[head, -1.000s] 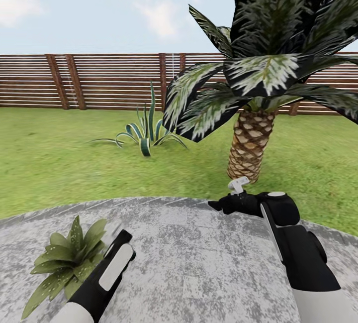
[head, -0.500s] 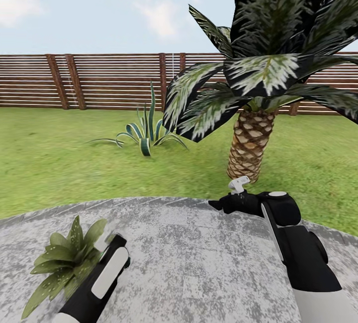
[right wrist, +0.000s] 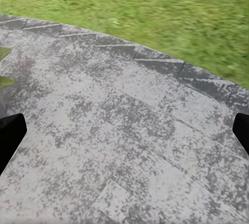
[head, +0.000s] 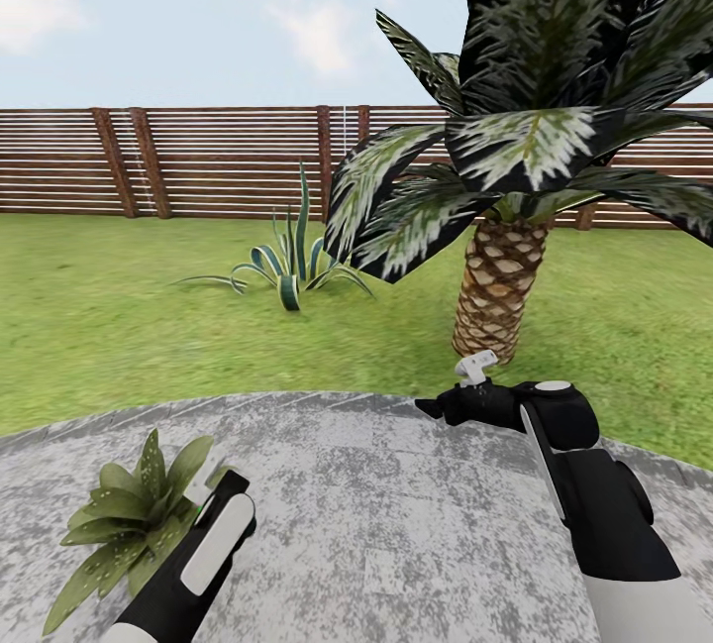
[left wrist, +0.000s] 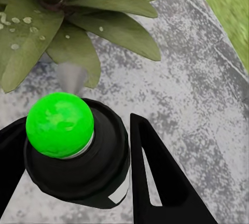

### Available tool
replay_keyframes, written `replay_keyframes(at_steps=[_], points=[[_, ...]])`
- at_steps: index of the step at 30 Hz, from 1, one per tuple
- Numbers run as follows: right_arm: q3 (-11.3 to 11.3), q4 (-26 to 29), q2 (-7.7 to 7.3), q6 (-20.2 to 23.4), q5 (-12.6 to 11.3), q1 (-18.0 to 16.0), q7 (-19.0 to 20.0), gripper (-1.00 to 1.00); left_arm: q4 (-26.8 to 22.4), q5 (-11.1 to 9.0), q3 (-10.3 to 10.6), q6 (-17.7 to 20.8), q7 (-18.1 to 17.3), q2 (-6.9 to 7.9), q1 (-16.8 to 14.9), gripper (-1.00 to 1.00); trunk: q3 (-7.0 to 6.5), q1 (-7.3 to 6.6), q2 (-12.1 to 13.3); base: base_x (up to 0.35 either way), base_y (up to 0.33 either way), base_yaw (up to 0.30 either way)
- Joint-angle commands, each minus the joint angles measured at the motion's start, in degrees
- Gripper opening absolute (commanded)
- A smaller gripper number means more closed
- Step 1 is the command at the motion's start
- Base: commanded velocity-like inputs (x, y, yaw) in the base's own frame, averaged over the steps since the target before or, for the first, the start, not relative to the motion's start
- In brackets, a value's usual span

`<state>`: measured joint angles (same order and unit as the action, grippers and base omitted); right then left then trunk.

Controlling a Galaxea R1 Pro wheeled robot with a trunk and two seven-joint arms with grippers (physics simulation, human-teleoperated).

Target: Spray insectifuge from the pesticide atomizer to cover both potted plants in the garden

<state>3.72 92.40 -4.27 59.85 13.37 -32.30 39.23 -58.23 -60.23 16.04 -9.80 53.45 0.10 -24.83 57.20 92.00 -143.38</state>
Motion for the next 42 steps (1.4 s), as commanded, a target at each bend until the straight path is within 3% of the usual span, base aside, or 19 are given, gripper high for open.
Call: replay_keyframes(at_steps=[1,14,17,20,25,28,35,36,38,42], points=[[0.06,0.06,-0.03,0.15,0.6,-0.05,0.49,1.0,-0.04,-0.8,0.13,-0.57,-0.02,0.05,-0.04,-1.0,0.06,-0.01,-0.03,0.0,0.0,0.0],[0.06,0.06,-0.03,0.15,0.61,-0.05,0.49,1.0,2.47,-1.98,0.29,0.04,-5.38,-0.95,-0.04,-1.0,0.06,-0.01,-0.03,0.0,0.0,0.0],[0.06,0.06,-0.03,0.15,0.6,-0.05,0.49,1.0,3.7,-5.43,-0.21,-0.14,-7.46,-0.59,-0.04,-1.0,0.06,-0.01,-0.03,0.0,0.0,0.0],[0.06,0.06,-0.03,0.15,0.6,-0.05,0.49,1.0,4.49,-9.36,-2.26,-0.01,-11.32,-0.14,-0.04,-1.0,0.06,-0.01,-0.03,0.0,0.0,0.0],[0.13,0.06,-0.03,0.15,0.6,-0.05,0.49,1.0,5.3,-10.85,-3.34,-0.33,-12.83,-0.09,-0.04,-1.0,0.06,-0.01,-0.03,0.0,0.0,0.0],[0.14,0.06,-0.03,0.15,0.6,-0.05,0.49,1.0,5.44,-10.87,-3.44,-0.63,-11.79,-0.51,-0.04,-1.0,0.06,-0.01,-0.03,0.0,0.0,0.0],[0.14,0.06,0.05,0.15,0.63,-0.05,0.43,1.0,5.49,-10.22,-3.03,-5.08,-3.35,-1.41,-0.04,-1.0,0.06,-0.01,-0.03,0.0,0.0,0.0],[0.14,0.06,0.05,0.15,0.63,-0.05,0.42,1.0,5.49,-9.54,-2.99,-5.47,-2.56,-1.76,-0.04,-1.0,0.06,-0.01,-0.03,0.0,0.0,0.0],[0.11,-0.07,0.0,0.15,0.65,-0.05,0.33,1.0,5.49,-6.29,-2.93,-6.36,-1.46,-2.23,-0.04,-1.0,0.06,-0.01,-0.03,0.0,0.0,0.0],[0.34,-1.12,0.95,-0.53,0.77,0.96,0.48,1.0,5.16,-4.52,-3.6,-6.79,-2.14,-1.45,-0.03,-1.0,0.06,-0.01,-0.03,0.0,0.0,0.0]])
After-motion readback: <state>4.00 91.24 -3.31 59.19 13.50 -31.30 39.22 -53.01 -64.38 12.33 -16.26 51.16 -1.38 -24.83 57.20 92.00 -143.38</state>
